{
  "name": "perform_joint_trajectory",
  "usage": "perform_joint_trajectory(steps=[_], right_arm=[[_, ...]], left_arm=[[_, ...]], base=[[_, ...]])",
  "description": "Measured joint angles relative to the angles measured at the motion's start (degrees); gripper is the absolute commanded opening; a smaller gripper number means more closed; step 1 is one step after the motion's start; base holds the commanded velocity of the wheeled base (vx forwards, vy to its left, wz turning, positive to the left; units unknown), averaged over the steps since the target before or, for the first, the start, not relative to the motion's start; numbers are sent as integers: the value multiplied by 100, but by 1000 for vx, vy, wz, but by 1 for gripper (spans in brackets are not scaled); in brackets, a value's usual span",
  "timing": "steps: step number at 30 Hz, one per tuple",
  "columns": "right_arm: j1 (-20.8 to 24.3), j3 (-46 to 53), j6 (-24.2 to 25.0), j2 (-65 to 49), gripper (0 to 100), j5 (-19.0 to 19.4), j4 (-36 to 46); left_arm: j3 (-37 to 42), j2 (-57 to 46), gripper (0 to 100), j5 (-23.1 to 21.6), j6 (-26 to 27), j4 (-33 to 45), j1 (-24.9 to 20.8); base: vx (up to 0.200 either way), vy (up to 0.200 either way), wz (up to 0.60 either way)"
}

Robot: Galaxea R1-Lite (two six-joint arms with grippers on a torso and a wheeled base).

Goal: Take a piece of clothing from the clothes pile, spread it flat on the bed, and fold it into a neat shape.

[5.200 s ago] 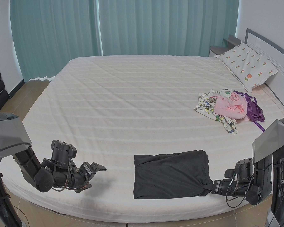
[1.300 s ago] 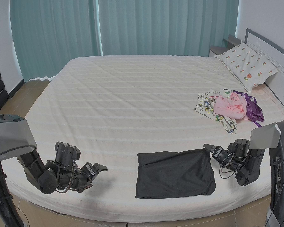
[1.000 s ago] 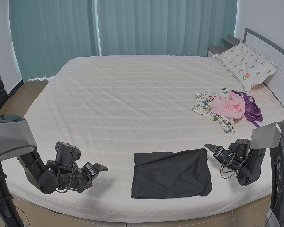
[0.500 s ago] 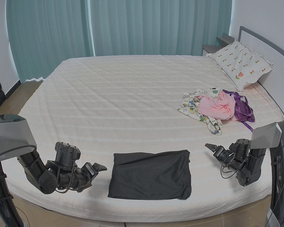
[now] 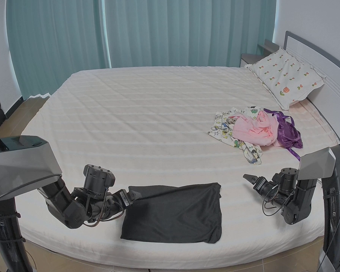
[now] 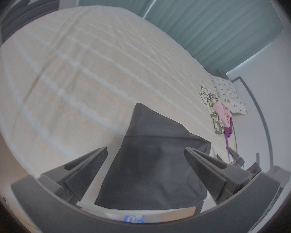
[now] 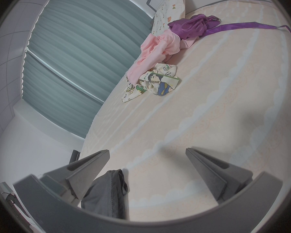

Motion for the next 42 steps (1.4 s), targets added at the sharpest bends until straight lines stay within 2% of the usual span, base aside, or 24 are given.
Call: perform_joint_trajectory(steps=[4,9,11,17,20,29,33,38,42], right_arm=[[35,276,-132,-61,100,99,0],[201,723,-534,-176,100,681,0],[391,822,-616,-208,100,767,-2],[1103,957,-733,-243,100,767,-2],[1323,940,-813,-176,100,717,2],[1517,613,-1560,72,100,589,205],[1648,371,-1645,107,100,484,432],[1921,43,-1681,74,100,422,1253],[2081,-146,-1680,22,100,418,1437]], left_arm=[[-228,280,100,90,98,-2,-6],[-322,505,100,115,-85,-137,33],[-322,557,100,115,-246,-257,61],[-289,673,100,57,-594,-842,208],[-232,713,100,-38,-646,-1092,284],[-88,766,100,-119,-681,-1451,466],[-74,769,100,-123,-683,-1462,482],[-51,766,100,-123,-683,-1469,510],[-16,755,100,-132,-681,-1475,529]], base=[[0,0,0],[0,0,0],[0,0,0],[0,0,0],[0,0,0],[0,0,0],[0,0,0],[0,0,0],[0,0,0]])
